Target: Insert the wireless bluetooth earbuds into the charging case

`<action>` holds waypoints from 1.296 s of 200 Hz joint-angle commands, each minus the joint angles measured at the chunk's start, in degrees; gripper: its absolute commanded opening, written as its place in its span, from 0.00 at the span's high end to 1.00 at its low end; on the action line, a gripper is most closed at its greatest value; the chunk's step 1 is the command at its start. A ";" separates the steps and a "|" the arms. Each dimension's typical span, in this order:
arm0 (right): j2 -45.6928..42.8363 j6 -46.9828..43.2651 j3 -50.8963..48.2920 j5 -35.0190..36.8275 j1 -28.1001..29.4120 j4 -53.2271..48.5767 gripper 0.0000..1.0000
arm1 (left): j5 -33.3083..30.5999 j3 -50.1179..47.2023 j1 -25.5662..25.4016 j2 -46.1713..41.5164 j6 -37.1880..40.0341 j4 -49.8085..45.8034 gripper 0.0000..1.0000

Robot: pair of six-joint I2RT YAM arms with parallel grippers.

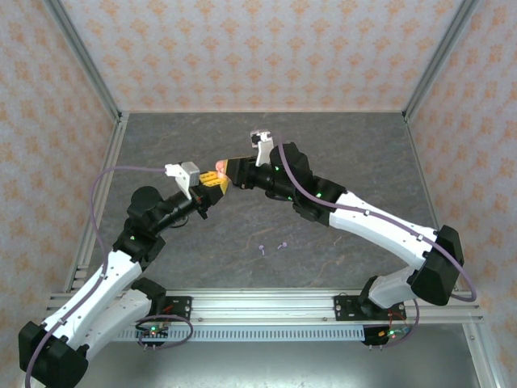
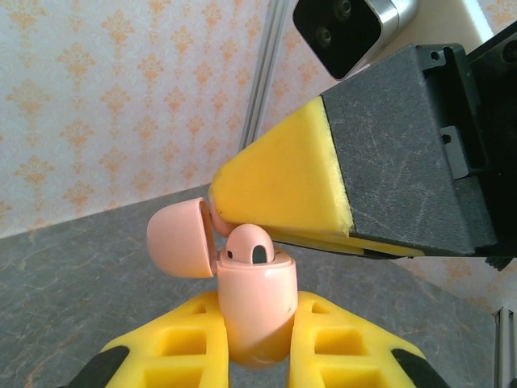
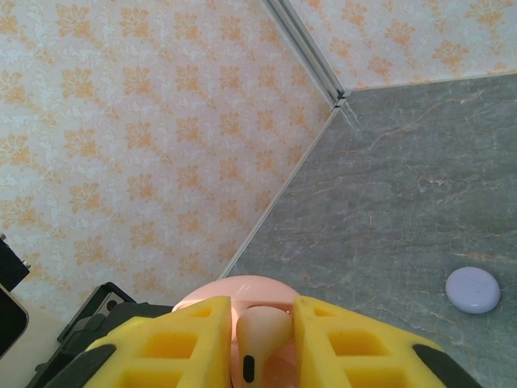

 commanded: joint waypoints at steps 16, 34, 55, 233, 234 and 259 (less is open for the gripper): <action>-0.17 -1.86 3.93 0.36 0.20 -1.12 0.70 | 1.12 -0.08 -0.41 -0.87 -0.69 3.82 0.86; -0.20 -2.58 4.98 0.42 0.19 -1.85 0.67 | 1.14 -0.08 -0.37 -0.73 -0.67 4.02 0.86; -0.39 -3.57 6.16 1.49 0.22 -3.25 0.61 | 1.21 -0.08 -0.41 -0.74 -0.69 4.10 0.86; 2.31 0.97 2.80 -40.43 -11.05 7.48 0.09 | 6.22 0.89 -0.77 -0.66 -1.42 5.27 0.87; 2.32 0.94 2.83 -40.51 -11.04 7.59 0.09 | 6.22 0.89 -0.81 -0.61 -1.44 5.23 0.87; 2.51 1.25 3.29 -42.44 -11.02 8.85 0.16 | 5.99 1.06 -0.87 -0.12 -1.26 4.86 0.87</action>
